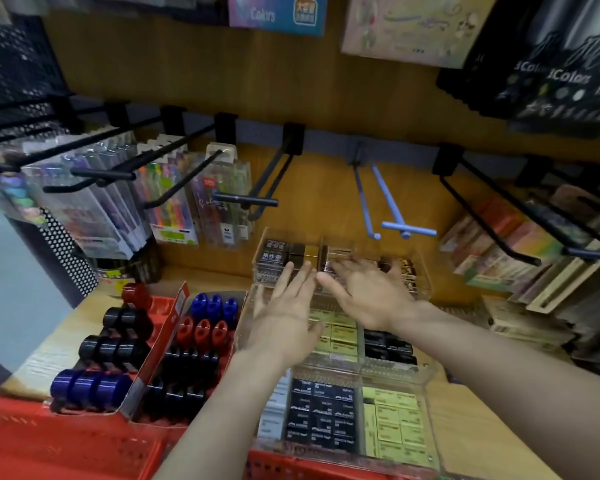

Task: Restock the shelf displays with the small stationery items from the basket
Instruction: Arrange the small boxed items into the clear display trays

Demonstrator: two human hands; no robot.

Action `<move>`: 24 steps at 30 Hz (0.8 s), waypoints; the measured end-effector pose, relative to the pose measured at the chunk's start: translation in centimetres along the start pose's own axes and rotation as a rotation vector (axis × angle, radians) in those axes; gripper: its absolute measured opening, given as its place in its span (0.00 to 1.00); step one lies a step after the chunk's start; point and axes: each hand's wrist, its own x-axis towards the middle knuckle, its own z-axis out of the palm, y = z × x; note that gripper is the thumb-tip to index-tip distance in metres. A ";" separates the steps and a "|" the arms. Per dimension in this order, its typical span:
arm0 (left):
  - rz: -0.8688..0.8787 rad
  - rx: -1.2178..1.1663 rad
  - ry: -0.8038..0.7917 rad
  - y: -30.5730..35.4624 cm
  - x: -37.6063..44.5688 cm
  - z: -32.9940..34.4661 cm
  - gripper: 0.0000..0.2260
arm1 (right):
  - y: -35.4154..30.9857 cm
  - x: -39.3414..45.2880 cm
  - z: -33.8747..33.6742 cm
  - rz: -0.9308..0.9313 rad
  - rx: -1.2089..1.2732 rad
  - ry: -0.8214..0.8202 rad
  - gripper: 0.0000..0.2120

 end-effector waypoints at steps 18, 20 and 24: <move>0.388 0.276 -0.222 2.5 -14.0 4.5 0.13 | -0.9 -23.6 8.5 0.151 0.612 0.133 0.09; 0.323 0.275 -0.405 2.4 -16.8 7.3 0.14 | -0.7 -26.8 12.1 0.211 0.593 -0.059 0.10; 0.136 0.146 -0.700 1.5 -20.9 13.4 0.15 | 0.0 -30.1 18.2 0.451 0.640 -0.289 0.11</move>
